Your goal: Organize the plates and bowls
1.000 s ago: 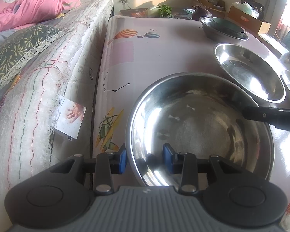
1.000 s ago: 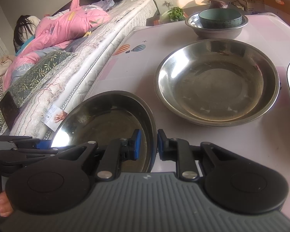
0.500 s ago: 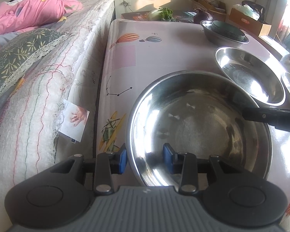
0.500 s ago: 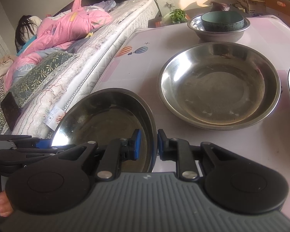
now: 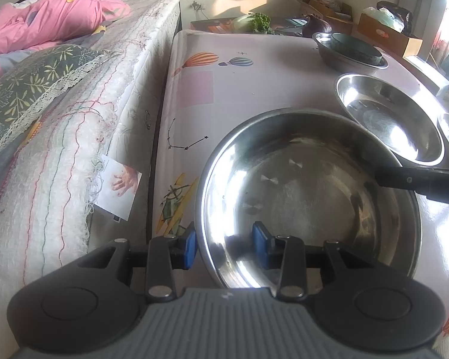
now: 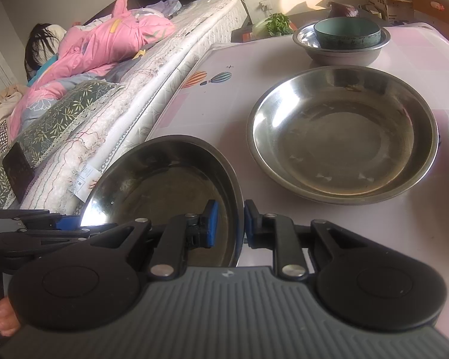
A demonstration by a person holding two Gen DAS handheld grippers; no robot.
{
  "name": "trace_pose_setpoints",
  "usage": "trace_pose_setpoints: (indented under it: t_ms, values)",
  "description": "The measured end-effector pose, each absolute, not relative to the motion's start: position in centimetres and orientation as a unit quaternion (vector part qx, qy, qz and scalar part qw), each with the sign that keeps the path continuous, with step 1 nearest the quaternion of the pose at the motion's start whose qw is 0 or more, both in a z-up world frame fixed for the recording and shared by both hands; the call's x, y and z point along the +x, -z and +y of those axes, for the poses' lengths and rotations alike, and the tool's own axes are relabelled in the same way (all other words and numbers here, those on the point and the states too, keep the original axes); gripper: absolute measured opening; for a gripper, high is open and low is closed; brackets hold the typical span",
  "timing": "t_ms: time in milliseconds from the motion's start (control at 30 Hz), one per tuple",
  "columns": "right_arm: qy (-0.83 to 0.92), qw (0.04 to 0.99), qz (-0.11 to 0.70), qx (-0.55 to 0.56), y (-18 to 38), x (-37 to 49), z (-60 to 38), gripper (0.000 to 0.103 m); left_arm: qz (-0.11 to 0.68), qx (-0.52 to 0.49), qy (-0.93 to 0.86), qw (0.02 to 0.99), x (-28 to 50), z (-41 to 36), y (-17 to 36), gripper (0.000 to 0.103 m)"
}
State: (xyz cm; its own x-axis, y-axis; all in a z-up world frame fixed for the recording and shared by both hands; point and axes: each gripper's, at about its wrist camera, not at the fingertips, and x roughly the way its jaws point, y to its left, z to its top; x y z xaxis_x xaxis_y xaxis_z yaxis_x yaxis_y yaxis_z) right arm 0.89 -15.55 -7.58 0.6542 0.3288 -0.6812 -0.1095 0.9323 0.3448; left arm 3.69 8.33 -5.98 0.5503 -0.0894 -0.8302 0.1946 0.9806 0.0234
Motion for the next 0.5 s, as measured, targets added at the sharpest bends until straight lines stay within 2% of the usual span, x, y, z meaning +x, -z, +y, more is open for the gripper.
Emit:
trace_pose_setpoints:
  t_ms: [500]
  values:
    - [-0.117,0.894,0.409,0.144,8.57,1.02,-15.64,0.02,0.47,0.054,0.088,0.876,3.77,8.29,6.63,0.039]
